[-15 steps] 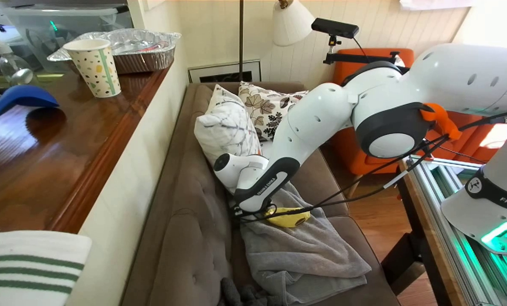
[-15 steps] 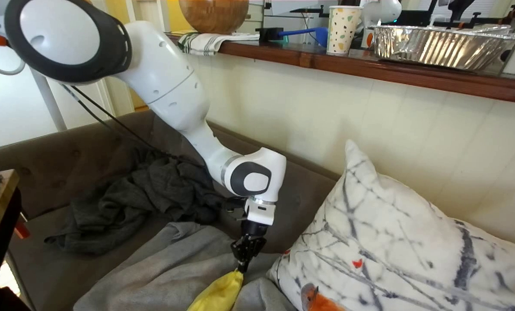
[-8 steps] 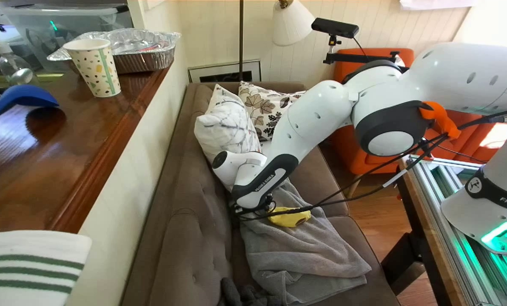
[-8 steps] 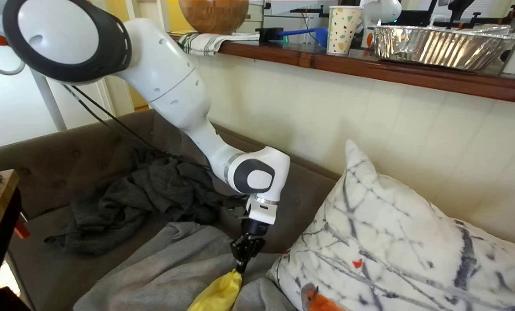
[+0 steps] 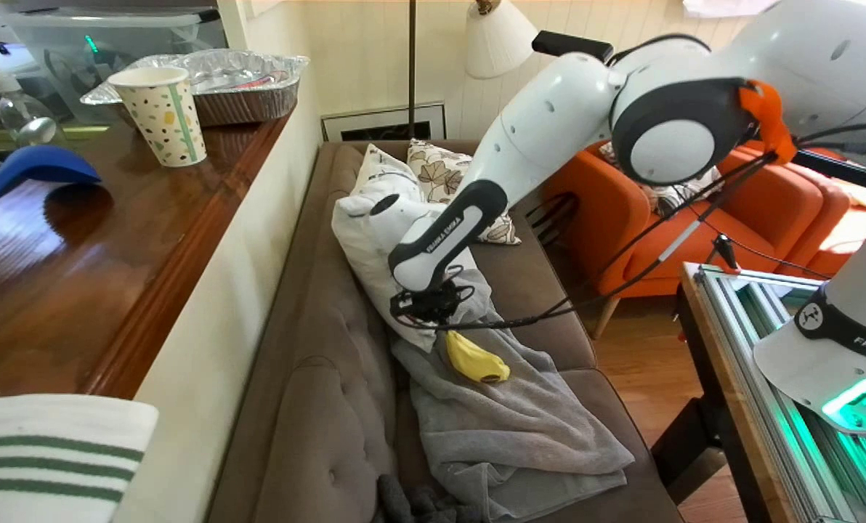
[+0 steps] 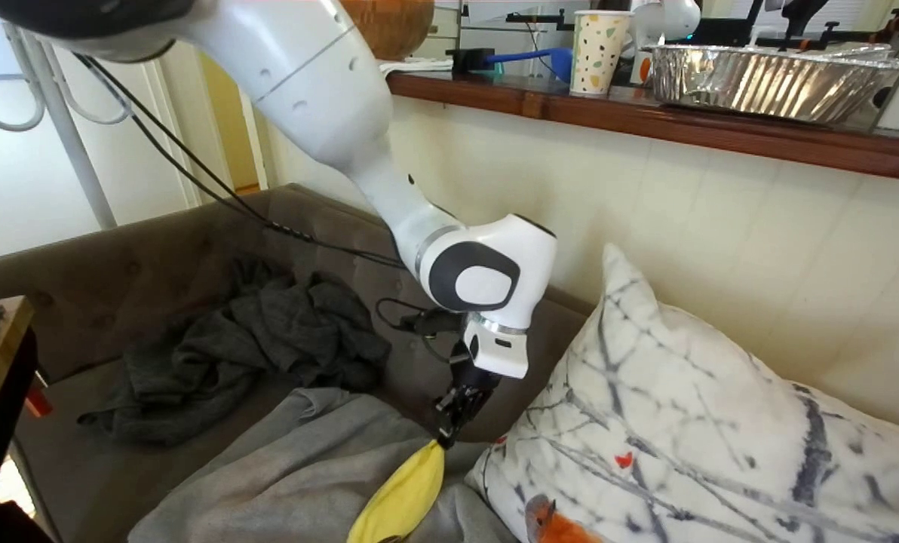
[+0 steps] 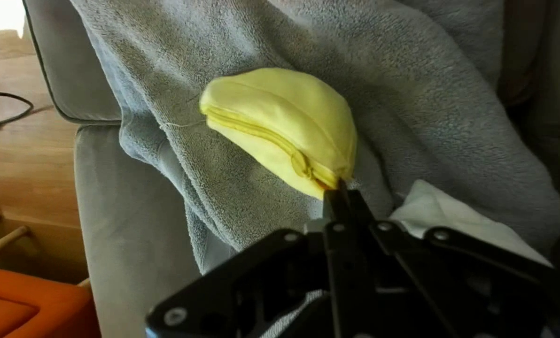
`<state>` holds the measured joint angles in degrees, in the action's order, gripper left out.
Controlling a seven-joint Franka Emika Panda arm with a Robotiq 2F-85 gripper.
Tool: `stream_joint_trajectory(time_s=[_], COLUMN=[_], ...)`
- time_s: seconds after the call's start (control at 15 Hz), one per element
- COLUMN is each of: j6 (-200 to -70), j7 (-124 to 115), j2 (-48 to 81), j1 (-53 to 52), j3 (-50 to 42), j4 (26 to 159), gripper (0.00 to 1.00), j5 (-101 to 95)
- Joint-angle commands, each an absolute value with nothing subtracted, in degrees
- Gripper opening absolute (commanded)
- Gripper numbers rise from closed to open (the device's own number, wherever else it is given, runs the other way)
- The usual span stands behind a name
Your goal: Put the yellow bag in the tray
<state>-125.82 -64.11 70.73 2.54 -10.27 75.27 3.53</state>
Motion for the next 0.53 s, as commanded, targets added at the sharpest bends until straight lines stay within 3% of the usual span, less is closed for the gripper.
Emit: stream_joint_trajectory(time_s=[0.0, 0.47], j6=[-129.0, -130.1], j7=[-53.9, -38.6], j2=[57.3, 39.8], j1=[6.7, 8.2], j3=[-5.4, -4.0], j4=[89.0, 105.1], gripper=[0.01, 0.01], j5=[6.5, 13.8])
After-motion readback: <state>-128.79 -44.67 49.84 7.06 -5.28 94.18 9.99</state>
